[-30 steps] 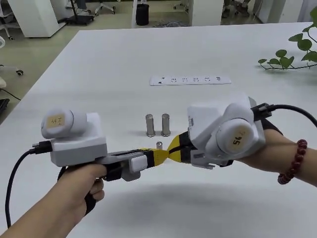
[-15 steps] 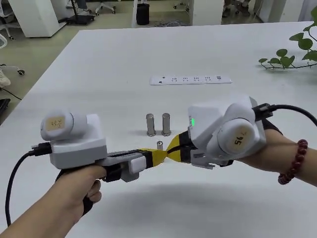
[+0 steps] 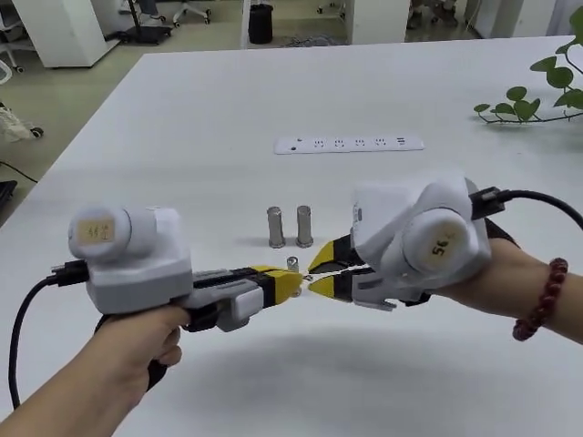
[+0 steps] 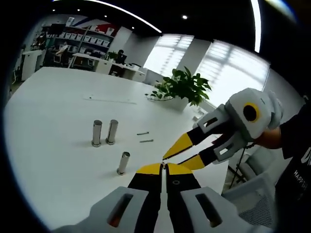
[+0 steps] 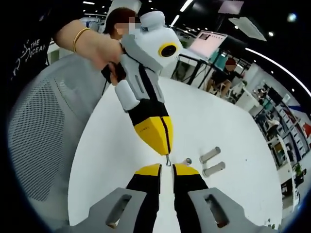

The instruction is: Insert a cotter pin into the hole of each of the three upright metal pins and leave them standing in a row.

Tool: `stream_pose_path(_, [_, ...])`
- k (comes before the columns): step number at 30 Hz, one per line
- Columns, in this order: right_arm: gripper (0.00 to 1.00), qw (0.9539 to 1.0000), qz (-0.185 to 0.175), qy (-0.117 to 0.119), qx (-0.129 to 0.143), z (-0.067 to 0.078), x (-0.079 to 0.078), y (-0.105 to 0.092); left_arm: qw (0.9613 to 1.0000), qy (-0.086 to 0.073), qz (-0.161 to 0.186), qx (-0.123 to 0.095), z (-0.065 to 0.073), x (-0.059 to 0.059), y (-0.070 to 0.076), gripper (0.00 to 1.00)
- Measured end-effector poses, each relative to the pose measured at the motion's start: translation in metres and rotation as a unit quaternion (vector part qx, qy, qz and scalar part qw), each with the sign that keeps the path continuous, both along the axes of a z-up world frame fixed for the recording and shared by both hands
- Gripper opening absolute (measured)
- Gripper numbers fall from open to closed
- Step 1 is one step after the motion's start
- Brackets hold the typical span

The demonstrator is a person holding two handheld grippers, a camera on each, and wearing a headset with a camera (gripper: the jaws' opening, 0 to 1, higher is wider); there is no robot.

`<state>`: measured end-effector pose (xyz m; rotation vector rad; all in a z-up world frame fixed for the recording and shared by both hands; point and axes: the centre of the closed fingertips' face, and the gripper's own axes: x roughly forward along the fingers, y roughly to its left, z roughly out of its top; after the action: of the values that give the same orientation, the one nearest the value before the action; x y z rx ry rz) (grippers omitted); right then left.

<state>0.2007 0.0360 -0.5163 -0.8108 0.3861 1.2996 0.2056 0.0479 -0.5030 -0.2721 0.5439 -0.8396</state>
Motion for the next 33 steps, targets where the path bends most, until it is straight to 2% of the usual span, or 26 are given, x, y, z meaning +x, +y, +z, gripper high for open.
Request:
stream_pose_path(2, [0.05,0.9996,-0.012,0.021,0.011,-0.001,0.0,-0.002,0.9998,-0.015,-0.008,0.014,-0.001,-0.001,0.001,0.0])
stream_pose_path(3, [0.05,0.9992,-0.019,0.031,0.018,-0.001,0.0,-0.002,0.9997,-0.017,-0.009,0.016,-0.001,-0.001,0.001,0.0])
stream_pose_path(4, [0.05,0.9981,-0.026,0.048,0.029,0.0,-0.001,-0.002,0.9994,-0.025,-0.013,0.022,-0.002,-0.002,0.001,0.0])
stream_pose_path(7, [0.07,0.9927,-0.048,0.097,0.053,-0.001,-0.001,-0.004,0.9976,-0.047,-0.027,0.043,-0.003,-0.003,0.002,0.0])
stream_pose_path(10, [0.08,0.9875,-0.059,0.13,0.066,-0.002,-0.002,-0.005,0.9946,-0.072,-0.045,0.06,-0.004,-0.005,0.001,0.0])
stream_pose_path(13, [0.09,0.9834,-0.062,0.153,0.076,-0.003,-0.004,-0.007,0.9919,-0.085,-0.061,0.073,-0.005,-0.007,0.001,0.0])
stream_pose_path(15, [0.09,0.9814,-0.06,0.163,0.08,-0.004,-0.006,-0.007,0.9901,-0.091,-0.071,0.08,-0.006,-0.009,0.001,0.0])
stream_pose_path(18, [0.09,0.9778,-0.054,0.183,0.086,-0.004,-0.012,-0.006,0.9849,-0.107,-0.098,0.094,-0.007,-0.015,-0.002,0.0])
stream_pose_path(21, [0.09,0.9755,-0.046,0.196,0.088,-0.005,-0.018,-0.005,0.9813,-0.116,-0.115,0.102,-0.008,-0.02,-0.004,0.0])
stream_pose_path(27, [0.08,0.9754,-0.03,0.205,0.077,-0.011,-0.027,-0.003,0.9748,-0.128,-0.139,0.119,-0.012,-0.027,-0.005,0.0])
stream_pose_path(31, [0.08,0.9745,-0.019,0.212,0.072,-0.014,-0.032,-0.001,0.9702,-0.143,-0.159,0.114,-0.01,-0.032,-0.009,0.0])
stream_pose_path(33, [0.08,0.974,-0.013,0.215,0.071,-0.015,-0.034,0.0,0.9694,-0.144,-0.166,0.11,-0.009,-0.034,-0.011,0.0])
